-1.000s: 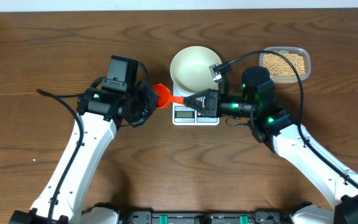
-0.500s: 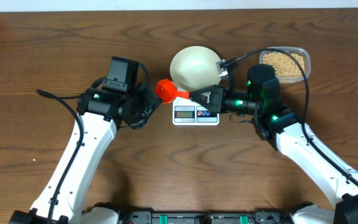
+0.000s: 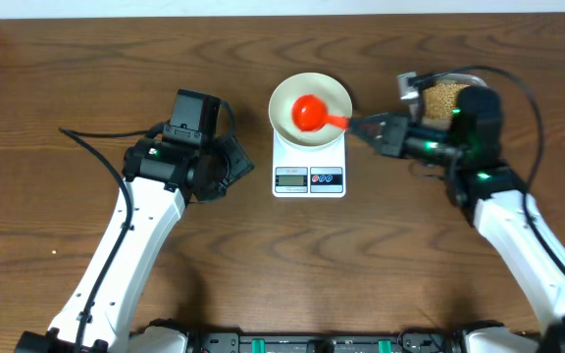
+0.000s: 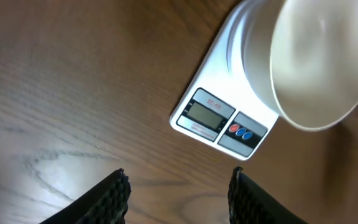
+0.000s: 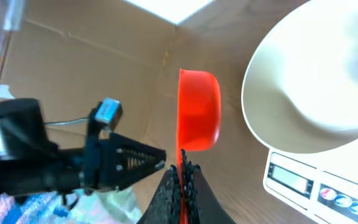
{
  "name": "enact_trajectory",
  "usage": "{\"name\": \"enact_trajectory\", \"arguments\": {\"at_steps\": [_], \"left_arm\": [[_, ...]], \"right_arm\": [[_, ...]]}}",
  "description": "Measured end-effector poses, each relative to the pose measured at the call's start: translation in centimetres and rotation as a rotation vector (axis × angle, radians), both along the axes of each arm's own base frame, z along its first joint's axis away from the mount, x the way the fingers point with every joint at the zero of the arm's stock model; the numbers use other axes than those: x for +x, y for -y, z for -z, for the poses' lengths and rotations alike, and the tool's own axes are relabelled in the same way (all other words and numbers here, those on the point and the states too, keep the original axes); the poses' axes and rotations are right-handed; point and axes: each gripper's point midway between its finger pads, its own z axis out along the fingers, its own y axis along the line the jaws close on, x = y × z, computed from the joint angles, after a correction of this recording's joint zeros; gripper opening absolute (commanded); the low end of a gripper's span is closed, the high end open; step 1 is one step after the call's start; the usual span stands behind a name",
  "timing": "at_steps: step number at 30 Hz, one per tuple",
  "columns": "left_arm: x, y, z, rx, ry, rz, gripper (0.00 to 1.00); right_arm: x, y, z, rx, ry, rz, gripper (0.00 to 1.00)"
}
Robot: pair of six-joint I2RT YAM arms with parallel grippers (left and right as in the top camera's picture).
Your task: Scoop item into bowl and weigh 50g on scale
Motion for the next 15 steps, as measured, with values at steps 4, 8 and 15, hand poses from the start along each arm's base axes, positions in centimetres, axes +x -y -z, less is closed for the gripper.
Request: {"name": "enact_trajectory", "arguments": {"at_steps": [4, 8, 15], "left_arm": [[0.4, 0.6, -0.3, 0.021, 0.052, 0.104, 0.49], [0.1, 2.9, -0.6, 0.037, 0.100, 0.238, 0.49], [-2.3, 7.6, -0.7, 0.051, 0.136, 0.468, 0.40]], "right_arm": [[-1.0, 4.0, -2.5, -0.016, 0.042, 0.082, 0.01], [-2.0, 8.2, -3.7, -0.047, 0.059, 0.186, 0.01], [-2.2, 14.1, -3.4, -0.100, 0.058, 0.349, 0.01]]}}
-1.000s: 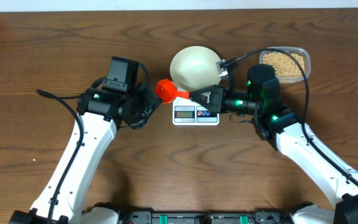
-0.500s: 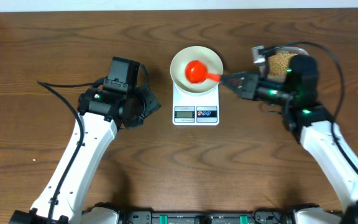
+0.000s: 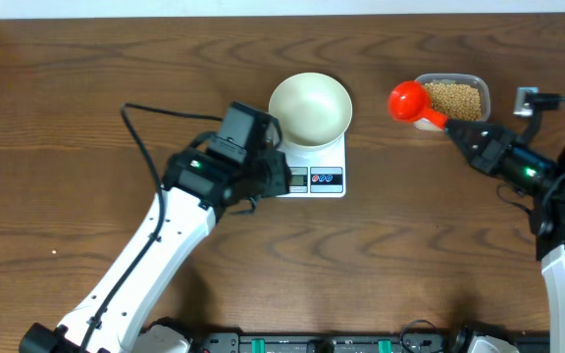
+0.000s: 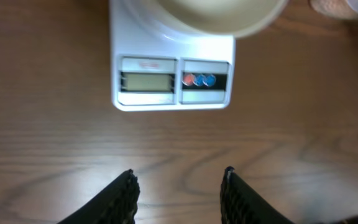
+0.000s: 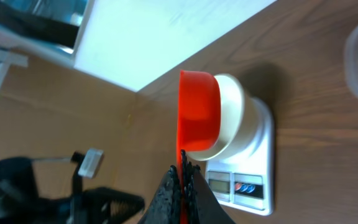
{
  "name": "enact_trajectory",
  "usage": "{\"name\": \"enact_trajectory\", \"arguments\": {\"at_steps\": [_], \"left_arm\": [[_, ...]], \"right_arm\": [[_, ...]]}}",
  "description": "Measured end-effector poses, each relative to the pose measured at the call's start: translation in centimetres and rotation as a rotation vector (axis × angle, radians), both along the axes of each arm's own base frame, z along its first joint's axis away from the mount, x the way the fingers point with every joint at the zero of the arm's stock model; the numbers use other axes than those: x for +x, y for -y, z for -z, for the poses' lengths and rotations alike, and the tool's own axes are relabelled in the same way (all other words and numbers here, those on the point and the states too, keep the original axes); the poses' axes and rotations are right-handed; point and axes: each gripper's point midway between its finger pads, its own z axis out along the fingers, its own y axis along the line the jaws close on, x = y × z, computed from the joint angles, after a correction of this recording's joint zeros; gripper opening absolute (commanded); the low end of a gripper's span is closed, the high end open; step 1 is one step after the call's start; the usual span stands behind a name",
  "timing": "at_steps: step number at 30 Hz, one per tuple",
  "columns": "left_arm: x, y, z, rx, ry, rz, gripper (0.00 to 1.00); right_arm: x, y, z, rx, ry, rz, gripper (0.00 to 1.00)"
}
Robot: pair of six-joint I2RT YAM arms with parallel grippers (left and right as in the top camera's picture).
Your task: Scoop item into bowl and weigh 50g on scale
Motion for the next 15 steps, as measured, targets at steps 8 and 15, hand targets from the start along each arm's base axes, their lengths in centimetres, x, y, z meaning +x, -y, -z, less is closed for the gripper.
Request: {"name": "enact_trajectory", "arguments": {"at_steps": [8, 15], "left_arm": [[-2.7, 3.6, 0.0, 0.015, 0.023, 0.184, 0.40], [-3.4, 4.6, 0.8, 0.059, 0.031, 0.246, 0.07]], "right_arm": [[-0.2, 1.7, 1.7, -0.046, -0.053, 0.060, 0.01], [0.0, 2.3, 2.4, -0.084, -0.065, 0.095, 0.01]]}}
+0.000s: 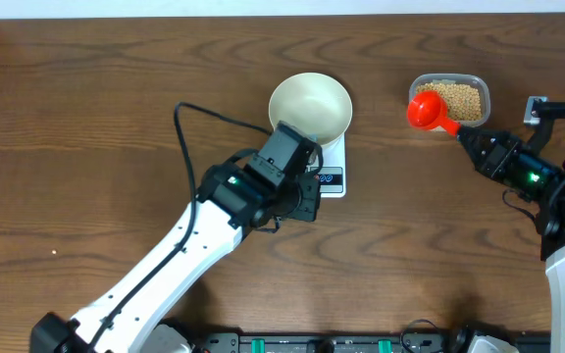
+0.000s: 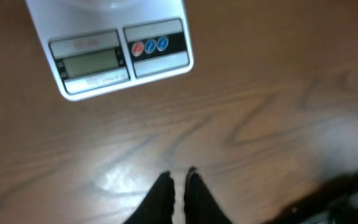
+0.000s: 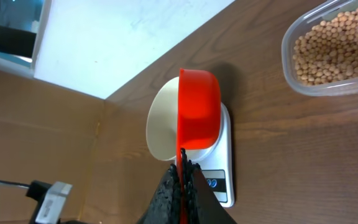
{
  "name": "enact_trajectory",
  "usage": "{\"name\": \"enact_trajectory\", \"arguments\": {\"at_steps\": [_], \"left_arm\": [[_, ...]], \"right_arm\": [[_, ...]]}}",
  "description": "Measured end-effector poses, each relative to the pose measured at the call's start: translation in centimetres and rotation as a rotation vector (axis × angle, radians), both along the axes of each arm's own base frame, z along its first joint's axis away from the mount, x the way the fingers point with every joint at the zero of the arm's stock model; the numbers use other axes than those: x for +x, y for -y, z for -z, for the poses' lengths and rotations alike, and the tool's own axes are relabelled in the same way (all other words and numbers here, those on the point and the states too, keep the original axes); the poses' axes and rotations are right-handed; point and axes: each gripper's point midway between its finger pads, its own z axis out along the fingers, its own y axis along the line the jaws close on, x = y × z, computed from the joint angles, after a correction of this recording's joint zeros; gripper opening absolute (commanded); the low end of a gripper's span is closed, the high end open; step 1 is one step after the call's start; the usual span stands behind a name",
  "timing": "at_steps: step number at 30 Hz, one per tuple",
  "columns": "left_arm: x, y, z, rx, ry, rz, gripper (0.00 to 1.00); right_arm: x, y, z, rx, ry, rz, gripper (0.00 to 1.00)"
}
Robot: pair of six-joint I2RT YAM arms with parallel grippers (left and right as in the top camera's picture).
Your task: Scoop item into bowl and weigh 50g on scale
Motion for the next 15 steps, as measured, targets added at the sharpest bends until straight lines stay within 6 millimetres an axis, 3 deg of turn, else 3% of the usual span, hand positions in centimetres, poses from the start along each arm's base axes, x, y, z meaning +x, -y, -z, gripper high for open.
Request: {"name": "enact_trajectory", "arguments": {"at_steps": [7, 15], "left_arm": [[1.4, 1.1, 3.9, 0.055, -0.052, 0.000, 0.07], [2.5, 3.9, 7.9, 0.121, -0.012, 0.042, 0.07]], "right_arm": [[0.4, 0.3, -0.4, -0.029, 0.039, 0.005, 0.01], [0.6, 0.6, -0.3, -0.065, 0.055, 0.010, 0.01]]}}
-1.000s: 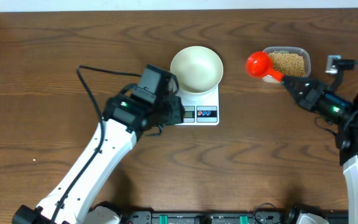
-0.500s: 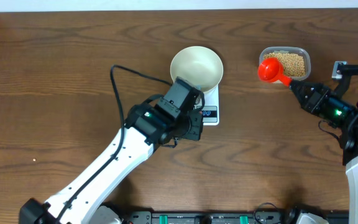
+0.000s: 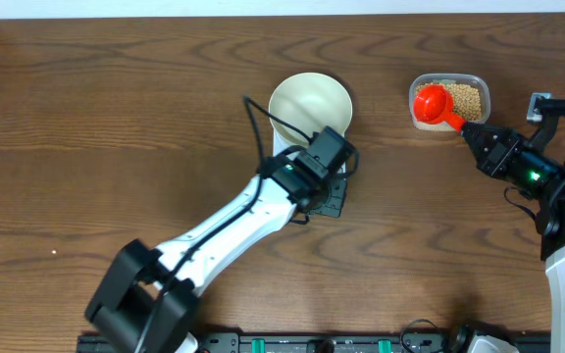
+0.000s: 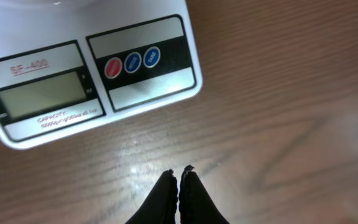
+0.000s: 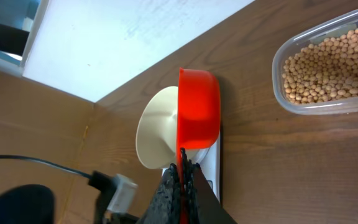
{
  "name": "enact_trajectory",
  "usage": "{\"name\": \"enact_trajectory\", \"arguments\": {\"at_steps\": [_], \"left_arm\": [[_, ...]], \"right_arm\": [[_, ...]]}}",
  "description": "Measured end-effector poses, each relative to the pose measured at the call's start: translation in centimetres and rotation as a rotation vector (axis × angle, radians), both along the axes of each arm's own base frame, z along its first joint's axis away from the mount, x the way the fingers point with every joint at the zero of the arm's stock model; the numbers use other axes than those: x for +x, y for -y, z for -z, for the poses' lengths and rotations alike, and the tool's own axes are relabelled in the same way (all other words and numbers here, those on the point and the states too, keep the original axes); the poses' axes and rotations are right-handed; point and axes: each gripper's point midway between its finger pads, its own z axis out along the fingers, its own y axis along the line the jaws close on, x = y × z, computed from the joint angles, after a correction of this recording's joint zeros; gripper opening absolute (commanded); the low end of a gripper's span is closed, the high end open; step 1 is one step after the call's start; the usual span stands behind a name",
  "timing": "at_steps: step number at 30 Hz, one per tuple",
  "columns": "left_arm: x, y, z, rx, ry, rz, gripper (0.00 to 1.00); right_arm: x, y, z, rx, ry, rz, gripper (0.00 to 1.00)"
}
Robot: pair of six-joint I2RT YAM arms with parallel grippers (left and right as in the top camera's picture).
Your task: Scoop item into bowl and weigh 50g on scale
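A cream bowl (image 3: 309, 106) sits on the white scale (image 4: 92, 74) at the table's middle. My left gripper (image 4: 179, 172) is shut with nothing in it, its tips low over the wood just in front of the scale's red and blue buttons (image 4: 132, 61). My right gripper (image 5: 182, 165) is shut on the handle of a red scoop (image 3: 431, 105), whose cup hangs over the left part of a clear tub of beige pellets (image 3: 456, 96). The scoop's inside faces away in the right wrist view, so its contents cannot be told.
The left arm's black cable (image 3: 259, 127) loops past the bowl's left side. A small grey and white device (image 3: 539, 104) lies at the right edge of the table, close to the right arm.
My left gripper has moved up and right, closer to the scale's button panel, still shut. The red scoop has shifted slightly right, further over the tub of pellets.
First the scoop was over the bowl and my left gripper stood open left of the scale. Then the scoop was off to the right by the tub, the left gripper open before the scale. Later the left gripper was shut, and now sits by the buttons.
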Motion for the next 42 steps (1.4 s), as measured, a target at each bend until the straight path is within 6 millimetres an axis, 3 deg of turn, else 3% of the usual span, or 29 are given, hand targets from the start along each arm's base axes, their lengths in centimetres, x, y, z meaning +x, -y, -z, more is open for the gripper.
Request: {"name": "enact_trajectory", "arguments": {"at_steps": [4, 10, 21, 27, 42], "left_arm": [[2.1, 0.1, 2.4, 0.062, 0.062, -0.018, 0.07], [4.5, 0.5, 4.1, 0.097, 0.149, 0.010, 0.08], [7.7, -1.1, 3.8, 0.116, 0.227, -0.056, 0.07], [7.6, -1.3, 5.6, 0.144, 0.203, -0.055, 0.07], [7.5, -1.4, 6.2, 0.155, 0.194, -0.053, 0.07]], "right_arm": [[-0.1, 0.0, 0.2, 0.001, -0.008, 0.000, 0.01], [-0.1, 0.0, 0.2, -0.001, -0.009, -0.001, 0.01], [0.0, 0.3, 0.4, -0.014, -0.013, 0.016, 0.01], [0.0, 0.3, 0.5, -0.015, -0.017, 0.019, 0.01], [0.0, 0.3, 0.4, -0.016, -0.013, 0.019, 0.01]]}}
